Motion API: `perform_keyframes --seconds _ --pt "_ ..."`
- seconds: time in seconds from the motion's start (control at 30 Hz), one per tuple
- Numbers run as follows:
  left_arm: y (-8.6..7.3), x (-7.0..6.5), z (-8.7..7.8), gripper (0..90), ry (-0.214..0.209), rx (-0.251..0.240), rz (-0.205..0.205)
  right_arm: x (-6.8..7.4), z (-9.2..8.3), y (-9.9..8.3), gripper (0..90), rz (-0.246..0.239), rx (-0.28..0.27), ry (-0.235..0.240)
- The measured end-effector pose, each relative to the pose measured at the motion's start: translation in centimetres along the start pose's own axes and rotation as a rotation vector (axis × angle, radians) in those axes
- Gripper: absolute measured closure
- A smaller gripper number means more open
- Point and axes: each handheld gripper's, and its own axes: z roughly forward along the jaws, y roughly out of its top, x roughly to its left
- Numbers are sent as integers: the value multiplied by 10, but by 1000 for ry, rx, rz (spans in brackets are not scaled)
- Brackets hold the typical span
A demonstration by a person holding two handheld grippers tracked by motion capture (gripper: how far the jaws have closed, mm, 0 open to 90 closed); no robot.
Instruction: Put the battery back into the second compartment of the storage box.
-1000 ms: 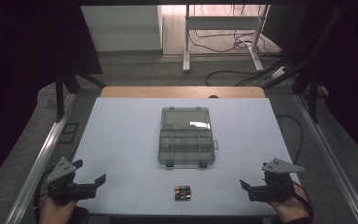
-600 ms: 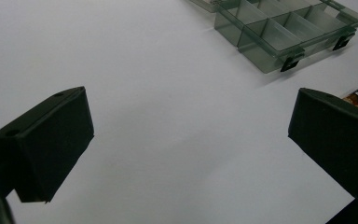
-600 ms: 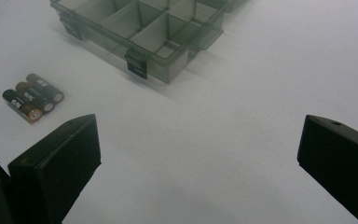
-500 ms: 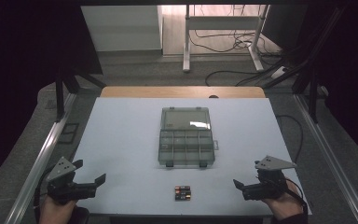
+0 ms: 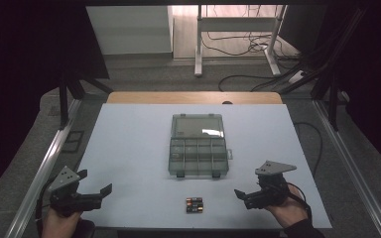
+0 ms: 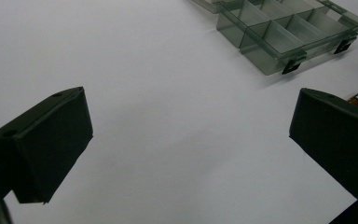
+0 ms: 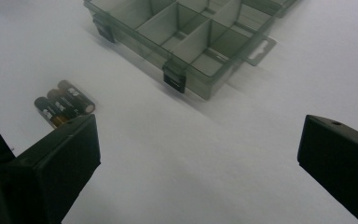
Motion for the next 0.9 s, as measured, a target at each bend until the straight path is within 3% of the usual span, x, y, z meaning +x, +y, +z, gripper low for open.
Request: perform_keyframes --seconds 0.13,0.47,0.9 --pt "0 0 0 0 -1 0 3 4 8 4 0 -34 10 7" --pt "0 -1 1 4 0 6 10 11 22 15 0 -63 42 30" --pt "1 -1 1 5 -2 9 10 26 44 31 0 -90 133 56"
